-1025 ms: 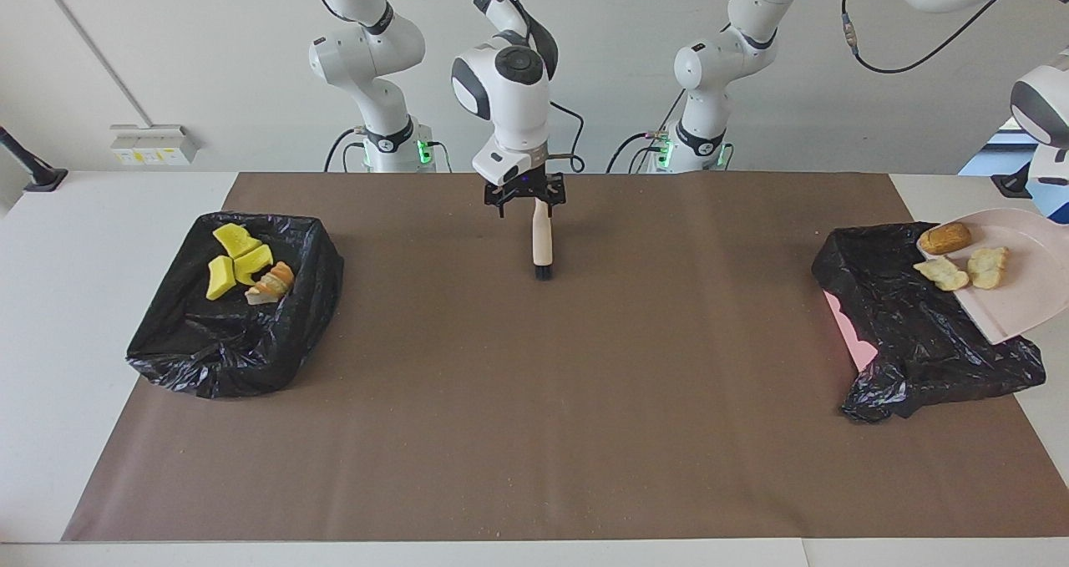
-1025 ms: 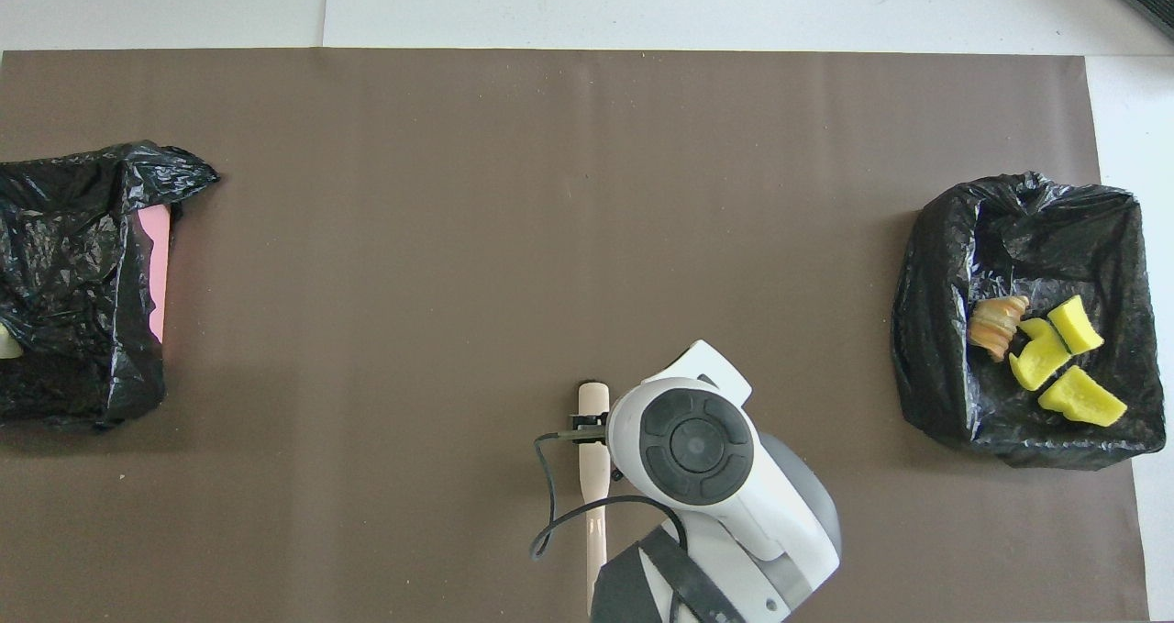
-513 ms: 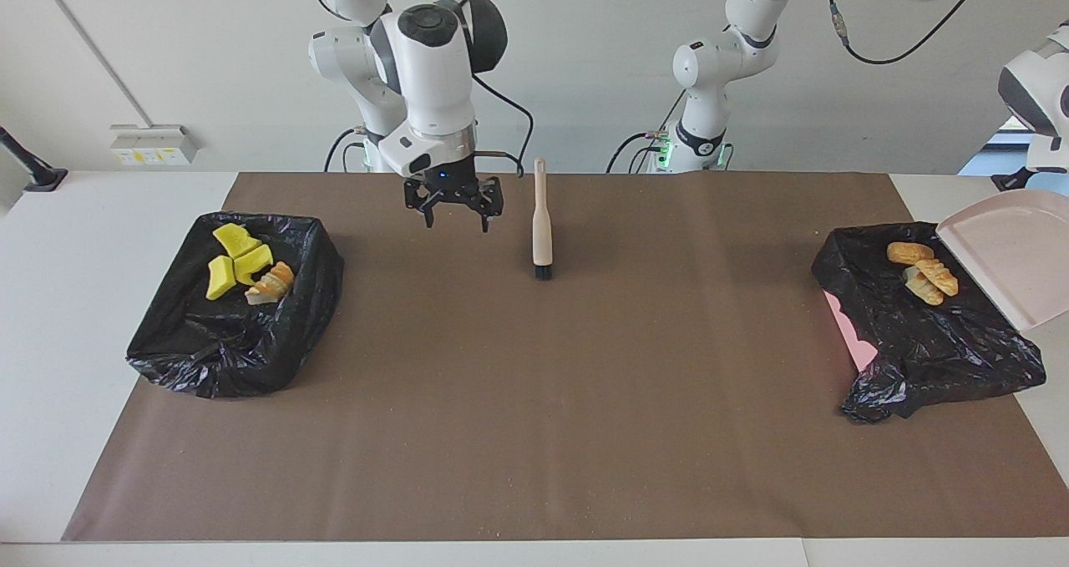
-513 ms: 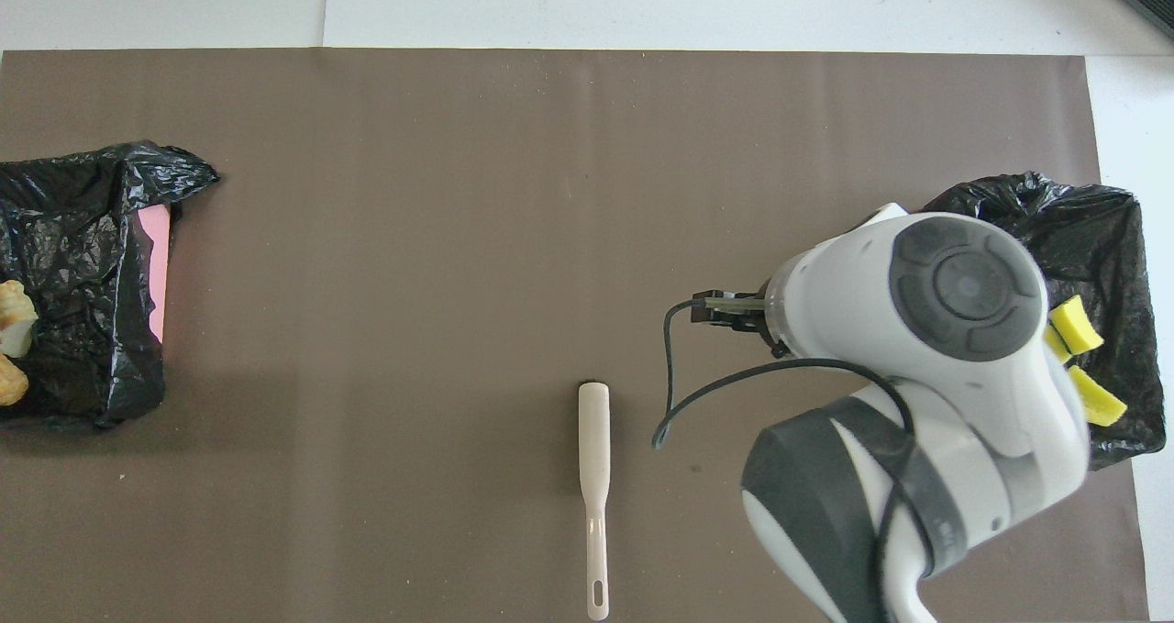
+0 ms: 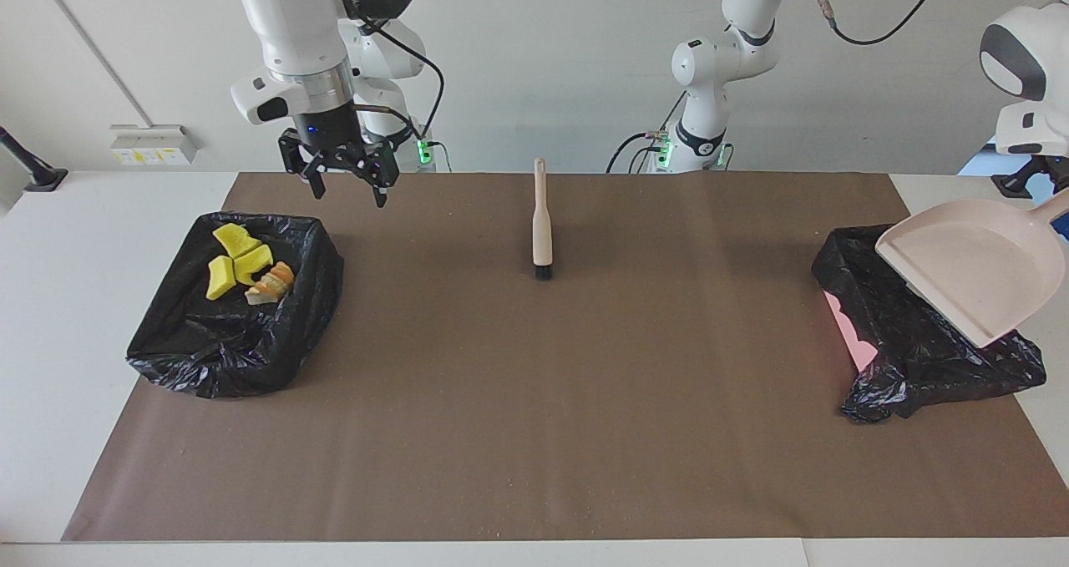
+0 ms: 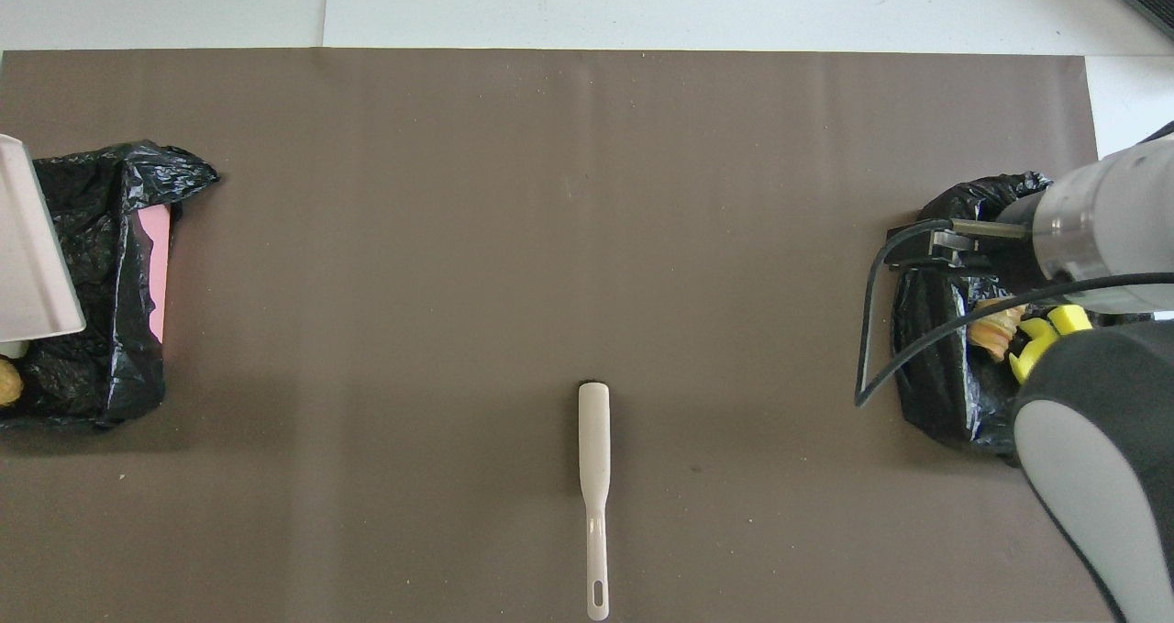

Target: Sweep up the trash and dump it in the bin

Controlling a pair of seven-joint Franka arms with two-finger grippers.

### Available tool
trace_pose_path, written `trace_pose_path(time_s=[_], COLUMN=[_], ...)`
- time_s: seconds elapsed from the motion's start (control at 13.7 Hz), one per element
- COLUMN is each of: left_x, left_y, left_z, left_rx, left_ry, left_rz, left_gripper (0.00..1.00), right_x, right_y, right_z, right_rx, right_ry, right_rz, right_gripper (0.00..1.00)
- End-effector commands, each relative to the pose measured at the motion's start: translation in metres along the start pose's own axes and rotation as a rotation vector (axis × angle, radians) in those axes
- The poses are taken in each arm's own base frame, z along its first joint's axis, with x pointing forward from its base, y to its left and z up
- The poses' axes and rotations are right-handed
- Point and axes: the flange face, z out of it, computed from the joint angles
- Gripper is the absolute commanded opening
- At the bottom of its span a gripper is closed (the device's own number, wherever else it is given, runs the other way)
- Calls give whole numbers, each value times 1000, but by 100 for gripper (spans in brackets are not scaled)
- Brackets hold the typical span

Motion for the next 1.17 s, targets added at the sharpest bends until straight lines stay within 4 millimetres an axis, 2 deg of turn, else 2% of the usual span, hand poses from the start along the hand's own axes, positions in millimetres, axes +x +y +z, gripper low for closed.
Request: trace_pose_path(time_s=[0.0,0.15,0.29,0.37,0.44,0.51,0.66,0.73,0.81,0.95,1.1], left_x=[61,97,150,179,210,239,277,301,338,395,431], left_y=[16,25,38,44,53,62,71,77,90,102,117], left_z=[-24,-44,-67,-71,-77,-88,-118,-126,-138,-144,-156], left_rx=[-84,-120,-160,-207,-246,-258,-295,-308,-310,-322,-327], left_ry=[133,226,284,316,326,334,383,376,365,346,359], left_rz=[-152,-283,-401,-492,-546,-574,-685,-717,-745,-834,-881], left_gripper=[0,0,0,0,0,0,0,0,0,0,0], right_x=[9,14,15,16,17,19,20,18,15,15,14], right_y=[42,68,80,88,99,120,141,144,143,138,123], right_z=[-28,-26,-27,-27,-27,-27,-27,-27,-27,-27,-27], right_rx=[9,8,6,9,32,57,71,71,70,55,58], right_ry=[5,4,4,2,1,1,-1,-4,-5,-5,-8], right_rz=[-19,1,7,-27,-72,-80,-98,-96,-91,-100,-129], right_gripper=[100,100,100,100,100,100,100,100,100,100,100])
